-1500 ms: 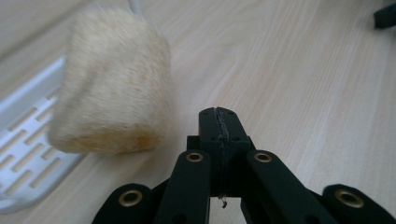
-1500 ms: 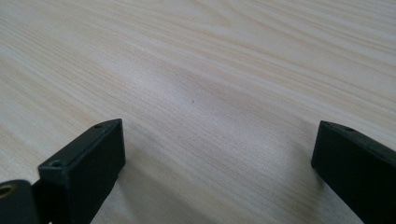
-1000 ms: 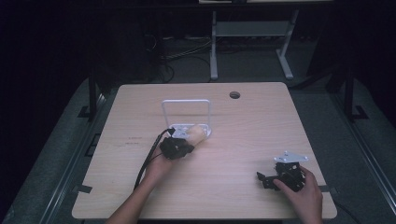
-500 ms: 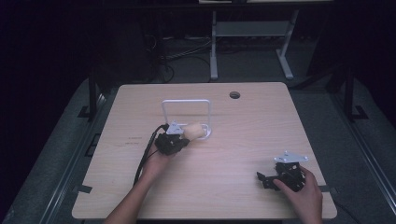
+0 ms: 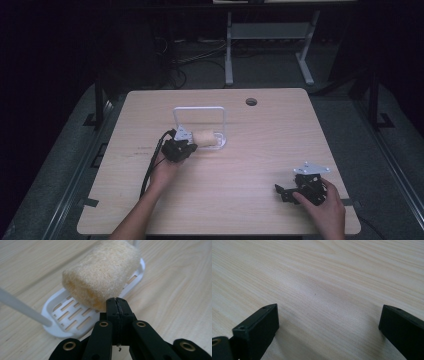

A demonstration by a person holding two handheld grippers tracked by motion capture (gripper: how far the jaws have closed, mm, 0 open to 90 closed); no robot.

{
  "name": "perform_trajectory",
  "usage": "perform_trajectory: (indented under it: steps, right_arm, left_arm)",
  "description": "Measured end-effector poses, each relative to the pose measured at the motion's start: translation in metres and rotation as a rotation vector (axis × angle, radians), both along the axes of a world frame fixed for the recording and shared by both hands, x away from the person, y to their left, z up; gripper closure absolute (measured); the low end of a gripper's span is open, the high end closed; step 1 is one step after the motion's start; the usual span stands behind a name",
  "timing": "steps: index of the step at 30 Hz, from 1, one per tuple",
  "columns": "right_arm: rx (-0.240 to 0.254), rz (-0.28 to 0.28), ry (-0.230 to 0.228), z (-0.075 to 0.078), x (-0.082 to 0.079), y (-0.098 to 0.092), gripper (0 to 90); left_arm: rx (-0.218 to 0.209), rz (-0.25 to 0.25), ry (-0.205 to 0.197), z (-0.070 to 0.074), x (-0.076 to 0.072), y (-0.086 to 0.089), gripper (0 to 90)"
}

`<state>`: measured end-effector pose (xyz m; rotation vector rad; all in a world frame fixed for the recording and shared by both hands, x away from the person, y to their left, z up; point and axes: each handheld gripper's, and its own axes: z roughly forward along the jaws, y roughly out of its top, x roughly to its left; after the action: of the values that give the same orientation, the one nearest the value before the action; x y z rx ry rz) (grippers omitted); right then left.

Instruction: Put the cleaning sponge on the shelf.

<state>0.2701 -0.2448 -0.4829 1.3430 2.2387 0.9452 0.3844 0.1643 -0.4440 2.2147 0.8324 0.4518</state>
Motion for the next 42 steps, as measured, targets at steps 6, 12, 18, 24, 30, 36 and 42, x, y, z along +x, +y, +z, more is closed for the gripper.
perform_trajectory:
  steps: [6, 12, 18, 24, 30, 36, 42]
  right_arm:
    - [0.000, 0.000, 0.000, 0.000, 0.000, 0.000, 2.6]
    - [0.000, 0.000, 0.000, 0.000, 0.000, 0.000, 2.6]
    - [0.000, 0.000, 0.000, 0.000, 0.000, 0.000, 2.6]
    - [0.000, -0.001, 0.001, 0.000, 0.000, 0.000, 2.6]
    - [0.000, 0.000, 0.000, 0.000, 0.000, 0.000, 2.6]
    - [0.000, 0.000, 0.000, 0.000, 0.000, 0.000, 2.6]
    - [0.000, 0.000, 0.000, 0.000, 0.000, 0.000, 2.6]
  left_arm:
    - [-0.001, 0.029, -0.002, 0.000, 0.005, 0.008, 88.9]
    - [-0.005, 0.033, -0.003, 0.002, 0.005, 0.013, 88.8]
    - [-0.022, 0.028, 0.015, 0.003, 0.000, 0.017, 86.7]
    - [-0.041, 0.027, 0.017, 0.008, -0.004, 0.021, 82.5]
    - [-0.048, 0.020, 0.029, 0.013, -0.009, 0.026, 64.1]
    - [-0.049, 0.015, 0.027, 0.015, -0.022, 0.036, 45.6]
    - [-0.070, 0.018, 0.030, 0.018, -0.030, 0.048, 36.7]
